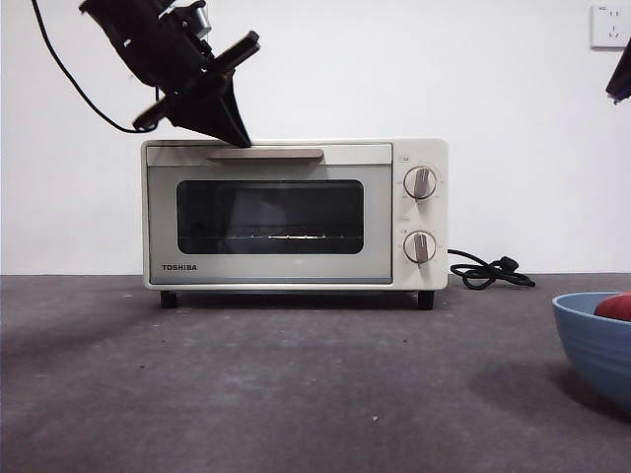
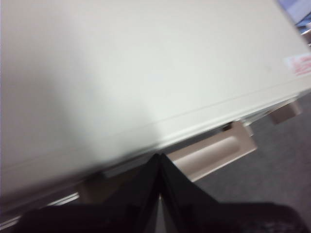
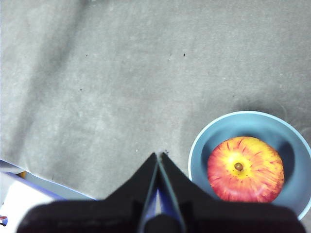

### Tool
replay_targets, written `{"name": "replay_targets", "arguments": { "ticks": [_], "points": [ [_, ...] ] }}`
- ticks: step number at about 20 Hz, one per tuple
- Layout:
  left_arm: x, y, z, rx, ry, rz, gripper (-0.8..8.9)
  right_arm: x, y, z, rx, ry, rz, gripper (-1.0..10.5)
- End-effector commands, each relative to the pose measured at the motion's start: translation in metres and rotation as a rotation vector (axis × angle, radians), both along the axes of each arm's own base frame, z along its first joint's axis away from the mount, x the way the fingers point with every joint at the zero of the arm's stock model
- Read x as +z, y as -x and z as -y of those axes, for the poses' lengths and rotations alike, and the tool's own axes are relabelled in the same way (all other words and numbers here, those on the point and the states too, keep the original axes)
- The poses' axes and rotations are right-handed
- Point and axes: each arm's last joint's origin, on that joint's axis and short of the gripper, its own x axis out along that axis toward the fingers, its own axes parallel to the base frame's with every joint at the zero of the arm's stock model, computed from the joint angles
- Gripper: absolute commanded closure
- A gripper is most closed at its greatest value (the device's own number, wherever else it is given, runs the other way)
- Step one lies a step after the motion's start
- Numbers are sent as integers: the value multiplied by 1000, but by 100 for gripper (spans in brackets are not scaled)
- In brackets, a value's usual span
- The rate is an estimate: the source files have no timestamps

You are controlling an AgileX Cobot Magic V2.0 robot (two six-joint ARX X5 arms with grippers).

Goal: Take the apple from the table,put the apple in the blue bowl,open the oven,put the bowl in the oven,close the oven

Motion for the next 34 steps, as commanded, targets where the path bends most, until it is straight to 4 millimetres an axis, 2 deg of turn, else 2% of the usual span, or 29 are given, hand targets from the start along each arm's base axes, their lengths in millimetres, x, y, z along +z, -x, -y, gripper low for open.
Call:
{"name": "replay_targets", "arguments": {
  "ticks": [1,7,12,16,20,28,34],
  "points": [
    [-36,1,0,-31,-117,-139,820,2,0,0,-12,-16,-8,958],
    [-45,13,5,-63,-145,-191,820,1,0,0,-14,-17,-10,958],
    [-48,47,1,-8,-95,-79,820,2,0,0,-14,-17,-9,958],
    [-61,67,-6,6,-80,-74,820,2,0,0,-12,-16,-2,958],
    [-72,75,-3,29,-80,-83,821,2,-1,0,-32,3,5,958],
    [-109,95,9,19,-77,-130,821,1,-1,1,-59,19,-2,958],
    [-117,104,16,-3,-109,-151,821,0,-1,3,-114,77,13,942]
  ]
}}
